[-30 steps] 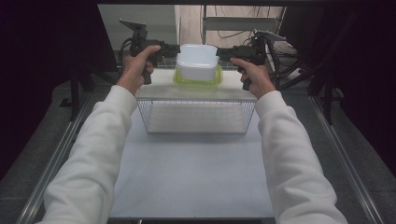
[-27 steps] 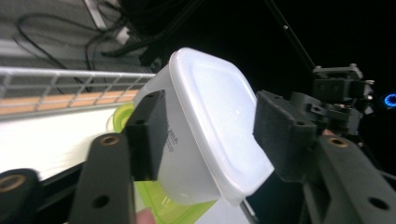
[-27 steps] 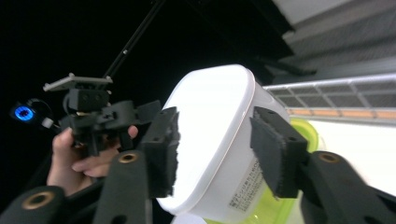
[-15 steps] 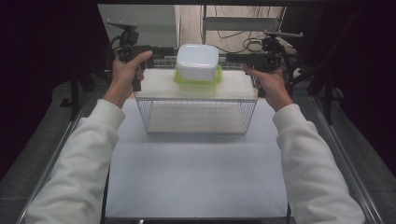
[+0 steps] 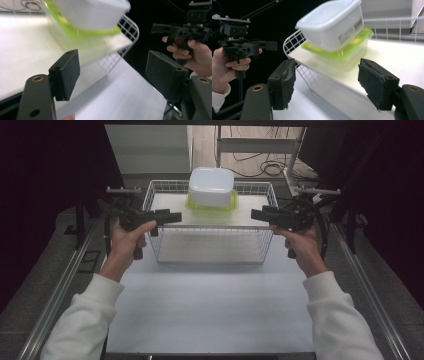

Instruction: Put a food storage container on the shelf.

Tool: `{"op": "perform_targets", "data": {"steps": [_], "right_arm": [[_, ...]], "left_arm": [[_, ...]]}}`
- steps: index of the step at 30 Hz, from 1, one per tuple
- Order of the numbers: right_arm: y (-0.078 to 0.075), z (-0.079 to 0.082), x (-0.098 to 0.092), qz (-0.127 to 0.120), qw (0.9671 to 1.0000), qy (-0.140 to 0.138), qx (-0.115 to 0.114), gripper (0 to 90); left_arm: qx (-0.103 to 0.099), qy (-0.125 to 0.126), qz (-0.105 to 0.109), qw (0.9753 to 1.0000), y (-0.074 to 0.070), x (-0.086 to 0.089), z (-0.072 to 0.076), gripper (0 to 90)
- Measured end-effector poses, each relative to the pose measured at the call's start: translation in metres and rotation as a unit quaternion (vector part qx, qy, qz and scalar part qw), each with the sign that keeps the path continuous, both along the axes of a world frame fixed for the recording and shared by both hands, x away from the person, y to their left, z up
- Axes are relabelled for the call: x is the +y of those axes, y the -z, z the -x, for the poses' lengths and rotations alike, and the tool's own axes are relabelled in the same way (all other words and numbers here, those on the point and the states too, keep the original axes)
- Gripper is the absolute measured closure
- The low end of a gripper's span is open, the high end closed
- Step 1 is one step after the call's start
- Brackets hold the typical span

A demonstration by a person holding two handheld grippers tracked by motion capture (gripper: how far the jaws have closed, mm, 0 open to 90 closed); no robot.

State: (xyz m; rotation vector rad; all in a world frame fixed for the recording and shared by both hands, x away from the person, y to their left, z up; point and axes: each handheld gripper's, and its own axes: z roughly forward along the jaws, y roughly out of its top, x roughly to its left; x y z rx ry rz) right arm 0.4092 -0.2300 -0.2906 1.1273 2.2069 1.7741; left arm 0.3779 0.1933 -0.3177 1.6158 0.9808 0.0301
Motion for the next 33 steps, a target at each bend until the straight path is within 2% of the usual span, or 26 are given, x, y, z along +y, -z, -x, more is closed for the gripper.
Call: {"op": "perform_targets", "data": {"steps": [2,4,5,6,7,8,9,11,12,13,14,17,19,20,22,23,24,25,26,28,29,30,33], "right_arm": [[0.004,0.005,-0.002,-0.002,1.0000,-0.001,-0.001,30.0],[0.018,0.022,-0.009,0.005,1.0000,-0.004,-0.004,29.8],[0.022,0.025,-0.011,0.005,1.0000,-0.006,-0.005,29.8],[0.022,0.025,-0.011,0.005,1.0000,-0.006,-0.005,29.8],[0.035,0.035,-0.015,0.006,0.9999,-0.008,0.000,29.8],[0.035,0.035,-0.015,0.006,0.9999,-0.008,0.000,29.8],[0.040,0.038,-0.017,0.007,0.9999,-0.009,0.002,29.8],[0.063,0.049,-0.023,0.019,0.9997,-0.011,0.015,29.8],[0.063,0.049,-0.023,0.019,0.9997,-0.011,0.015,29.8],[0.068,0.051,-0.024,0.021,0.9996,-0.010,0.019,29.8],[0.083,0.056,-0.026,0.024,0.9993,-0.011,0.028,29.8],[0.095,0.059,-0.027,0.032,0.9989,-0.012,0.033,29.8],[0.115,0.063,-0.029,0.042,0.9979,-0.014,0.048,29.8],[0.115,0.063,-0.029,0.042,0.9979,-0.014,0.048,29.8],[0.125,0.065,-0.029,0.048,0.9972,-0.016,0.055,29.8],[0.136,0.067,-0.028,0.053,0.9967,-0.019,0.059,29.8],[0.139,0.067,-0.027,0.057,0.9964,-0.021,0.059,29.8],[0.144,0.068,-0.027,0.061,0.9962,-0.020,0.058,29.7],[0.144,0.068,-0.027,0.061,0.9962,-0.020,0.058,29.7],[0.155,0.069,-0.026,0.070,0.9953,-0.019,0.063,28.8],[0.160,0.069,-0.026,0.093,0.9934,-0.020,0.063,27.3],[0.161,0.070,-0.026,0.100,0.9931,-0.018,0.059,27.1],[0.162,0.070,-0.027,0.094,0.9935,-0.015,0.062,26.5]], "left_arm": [[0.003,0.006,0.003,1.0000,0.014,-0.001,0.012,27.2],[0.013,0.009,0.000,0.9999,0.033,0.000,0.026,26.9],[0.017,0.010,-0.004,0.9998,0.040,0.000,0.031,26.6],[0.017,0.010,-0.004,0.9998,0.040,0.000,0.031,26.6],[0.025,0.010,-0.006,0.9996,0.053,0.001,0.039,26.6],[0.025,0.010,-0.006,0.9996,0.053,0.001,0.039,26.4],[0.030,0.012,-0.009,0.9994,0.060,0.002,0.044,26.4],[0.039,0.012,-0.017,0.9990,0.076,0.002,0.054,26.4],[0.039,0.012,-0.017,0.9990,0.076,0.002,0.054,26.4],[0.042,0.012,-0.019,0.9989,0.082,0.002,0.058,26.4],[0.045,0.011,-0.022,0.9987,0.086,0.001,0.061,26.4],[0.049,0.012,-0.039,0.9979,0.101,-0.003,0.070,26.5],[0.055,0.015,-0.051,0.9971,0.114,-0.006,0.075,26.5],[0.055,0.015,-0.051,0.9971,0.114,-0.006,0.075,26.5],[0.061,0.013,-0.061,0.9962,0.126,-0.007,0.077,26.6],[0.066,0.010,-0.081,0.9944,0.136,-0.009,0.077,26.6],[0.066,0.010,-0.081,0.9944,0.136,-0.009,0.077,26.6],[0.070,0.006,-0.093,0.9932,0.142,-0.010,0.077,26.6],[0.079,0.007,-0.095,0.9923,0.149,-0.010,0.077,26.6],[0.089,0.006,-0.099,0.9911,0.157,-0.009,0.078,26.4],[0.094,0.001,-0.100,0.9906,0.161,-0.008,0.079,26.3],[0.095,-0.003,-0.100,0.9904,0.162,-0.006,0.079,26.2],[0.093,-0.010,-0.099,0.9907,0.162,-0.004,0.079,26.2]]}}
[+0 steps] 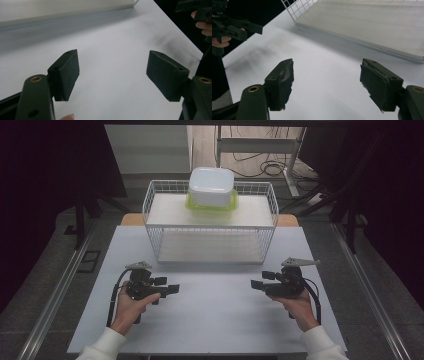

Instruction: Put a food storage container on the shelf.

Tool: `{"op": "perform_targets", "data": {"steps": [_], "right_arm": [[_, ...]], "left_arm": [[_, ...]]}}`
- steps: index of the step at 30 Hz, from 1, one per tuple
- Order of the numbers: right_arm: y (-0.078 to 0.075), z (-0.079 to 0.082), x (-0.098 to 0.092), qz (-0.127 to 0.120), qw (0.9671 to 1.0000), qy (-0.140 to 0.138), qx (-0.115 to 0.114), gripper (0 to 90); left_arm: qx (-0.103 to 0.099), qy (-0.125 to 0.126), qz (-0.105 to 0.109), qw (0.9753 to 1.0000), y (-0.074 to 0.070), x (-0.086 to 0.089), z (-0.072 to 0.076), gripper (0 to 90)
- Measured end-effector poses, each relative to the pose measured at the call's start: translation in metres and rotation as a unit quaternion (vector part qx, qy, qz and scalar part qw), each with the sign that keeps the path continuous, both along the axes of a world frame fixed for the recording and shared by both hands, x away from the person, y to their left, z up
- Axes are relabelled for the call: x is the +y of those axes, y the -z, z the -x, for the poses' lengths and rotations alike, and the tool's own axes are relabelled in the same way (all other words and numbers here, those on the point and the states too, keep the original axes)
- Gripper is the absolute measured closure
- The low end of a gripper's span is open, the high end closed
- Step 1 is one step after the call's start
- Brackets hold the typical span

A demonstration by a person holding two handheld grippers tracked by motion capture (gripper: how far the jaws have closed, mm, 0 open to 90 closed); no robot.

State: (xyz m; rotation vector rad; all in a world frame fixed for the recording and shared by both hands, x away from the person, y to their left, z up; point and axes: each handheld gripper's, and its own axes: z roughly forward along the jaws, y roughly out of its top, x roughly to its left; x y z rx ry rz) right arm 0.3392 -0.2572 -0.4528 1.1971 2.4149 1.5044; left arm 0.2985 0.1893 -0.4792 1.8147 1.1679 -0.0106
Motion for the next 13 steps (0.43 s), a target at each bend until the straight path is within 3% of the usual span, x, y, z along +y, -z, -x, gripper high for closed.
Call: {"op": "perform_targets", "data": {"steps": [7,13], "right_arm": [[0.0026,0.0031,0.0031,0.022,0.9997,-0.004,-0.006,23.8],[0.0045,0.0036,0.0001,0.022,0.9997,0.005,-0.007,21.8]], "left_arm": [[-0.001,-0.002,-0.006,1.0000,0.0022,-0.0020,0.0003,25.2],[0.001,-0.004,-0.008,1.0000,0.0029,-0.0009,-0.0016,24.3]]}}
